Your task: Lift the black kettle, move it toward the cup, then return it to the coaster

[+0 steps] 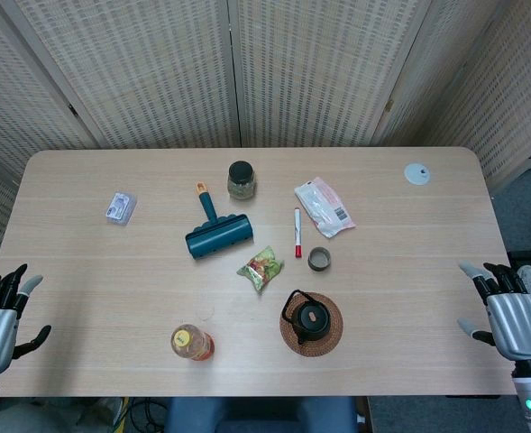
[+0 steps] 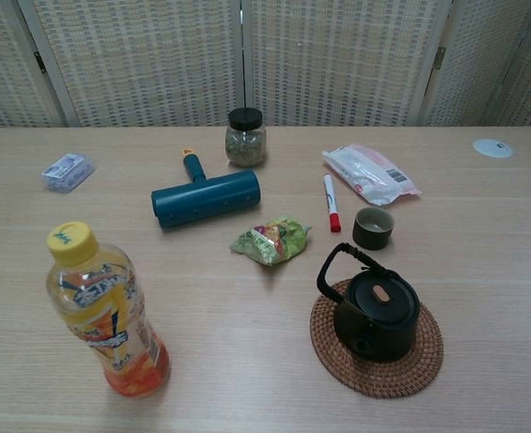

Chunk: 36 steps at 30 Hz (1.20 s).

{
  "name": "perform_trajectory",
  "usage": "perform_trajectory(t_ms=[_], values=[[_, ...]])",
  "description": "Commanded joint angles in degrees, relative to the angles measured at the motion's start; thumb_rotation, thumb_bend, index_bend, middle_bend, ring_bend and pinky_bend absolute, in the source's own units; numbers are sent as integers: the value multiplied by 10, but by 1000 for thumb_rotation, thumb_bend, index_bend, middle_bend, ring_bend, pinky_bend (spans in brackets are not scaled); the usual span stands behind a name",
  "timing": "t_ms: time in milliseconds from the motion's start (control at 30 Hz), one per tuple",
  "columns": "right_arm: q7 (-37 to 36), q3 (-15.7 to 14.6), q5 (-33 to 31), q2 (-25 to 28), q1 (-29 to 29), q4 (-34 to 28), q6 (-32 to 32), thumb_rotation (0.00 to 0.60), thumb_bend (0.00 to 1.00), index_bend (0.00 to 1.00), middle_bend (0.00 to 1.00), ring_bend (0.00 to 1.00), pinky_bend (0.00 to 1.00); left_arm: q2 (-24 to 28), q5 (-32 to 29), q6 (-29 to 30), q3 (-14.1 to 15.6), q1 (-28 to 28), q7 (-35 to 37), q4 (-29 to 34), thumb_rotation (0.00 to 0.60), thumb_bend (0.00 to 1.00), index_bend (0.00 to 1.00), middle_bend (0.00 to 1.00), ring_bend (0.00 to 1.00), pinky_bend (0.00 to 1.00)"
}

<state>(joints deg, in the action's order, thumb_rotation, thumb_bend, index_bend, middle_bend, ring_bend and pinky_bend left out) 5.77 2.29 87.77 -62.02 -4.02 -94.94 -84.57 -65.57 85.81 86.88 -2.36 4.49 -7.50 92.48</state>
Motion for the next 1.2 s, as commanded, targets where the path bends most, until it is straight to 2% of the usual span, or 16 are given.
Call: perform_trajectory(t_ms=[33,300,467,600,733,800,1200], values=[[-3,-1,4,1,1,0,-3,600,7,167,282,133,150,-1,0,-1,0,0,0,-2,600,245,148,11,76,21],[-25,-6,37,5,-4,8,-11,600,7,167,303,141,150,0,2,-1,1,0,0,1,600,245,148,12,76,21],[-32,-11,59,14,-20,4,5,600,7,192,305,142,141,1,3,-2,0,1,-2,4,600,244,147,12,76,21],[-40,-16,80,21,-42,-3,31,600,7,238,316,150,125,2,4,-1,0,1,-5,7,600,245,148,12,76,21],[-46,-18,102,21,-65,-8,56,600,7,329,379,254,114,3,2,-1,0,0,-8,10,600,245,148,12,76,21],[-45,-20,112,18,-79,-10,72,600,7,351,393,263,109,4,2,0,0,0,-9,11,600,245,148,12,76,21],[-50,-20,144,-12,-179,-36,192,600,6,353,395,263,107,6,5,6,3,-6,-11,17,600,245,148,12,76,21]])
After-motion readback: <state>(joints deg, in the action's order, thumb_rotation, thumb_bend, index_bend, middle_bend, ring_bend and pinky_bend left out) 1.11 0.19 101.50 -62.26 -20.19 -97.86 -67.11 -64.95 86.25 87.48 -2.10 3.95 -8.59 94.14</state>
